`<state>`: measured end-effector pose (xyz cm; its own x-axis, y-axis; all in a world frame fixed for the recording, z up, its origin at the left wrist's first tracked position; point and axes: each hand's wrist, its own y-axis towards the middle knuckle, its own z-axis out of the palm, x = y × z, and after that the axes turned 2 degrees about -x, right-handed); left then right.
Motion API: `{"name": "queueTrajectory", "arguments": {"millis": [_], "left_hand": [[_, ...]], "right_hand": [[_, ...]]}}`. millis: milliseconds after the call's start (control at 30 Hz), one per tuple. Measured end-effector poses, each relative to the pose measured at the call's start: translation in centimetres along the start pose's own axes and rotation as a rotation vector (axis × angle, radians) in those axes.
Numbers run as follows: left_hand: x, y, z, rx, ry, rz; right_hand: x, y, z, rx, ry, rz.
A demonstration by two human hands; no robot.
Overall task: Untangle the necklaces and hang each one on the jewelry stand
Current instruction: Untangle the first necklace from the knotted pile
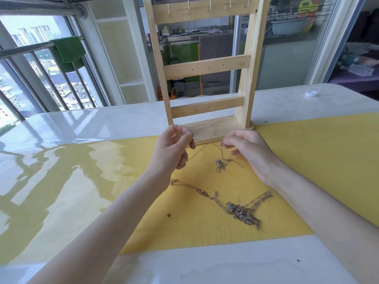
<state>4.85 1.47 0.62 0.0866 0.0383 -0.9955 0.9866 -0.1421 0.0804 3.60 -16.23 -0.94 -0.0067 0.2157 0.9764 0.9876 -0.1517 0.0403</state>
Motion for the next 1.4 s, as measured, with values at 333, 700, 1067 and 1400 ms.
{"name": "queueTrajectory", "arguments": {"millis": [333,700,1067,1400], "left_hand": [[-1.5,-0.9,0.4,0.248,-0.036,-0.135],[-1.2,-0.4,-0.1,0.272,-0.008,-0.166],[0.0,-0.1,0.1,0.24,0.129,-0.168],[-0.1,0.0,0.2,0.189,0.09,-0.106]], "right_hand": [[0.8,-0.5,0.8,0.293,0.313,0.015],[0.7,-0.4,0.0,0.155,0.157,0.031],[0.9,-0.5,-0.1,0.079,0.06,-0.063],[0.7,-0.5,0.2,0.16,0.037,-0.047]]}}
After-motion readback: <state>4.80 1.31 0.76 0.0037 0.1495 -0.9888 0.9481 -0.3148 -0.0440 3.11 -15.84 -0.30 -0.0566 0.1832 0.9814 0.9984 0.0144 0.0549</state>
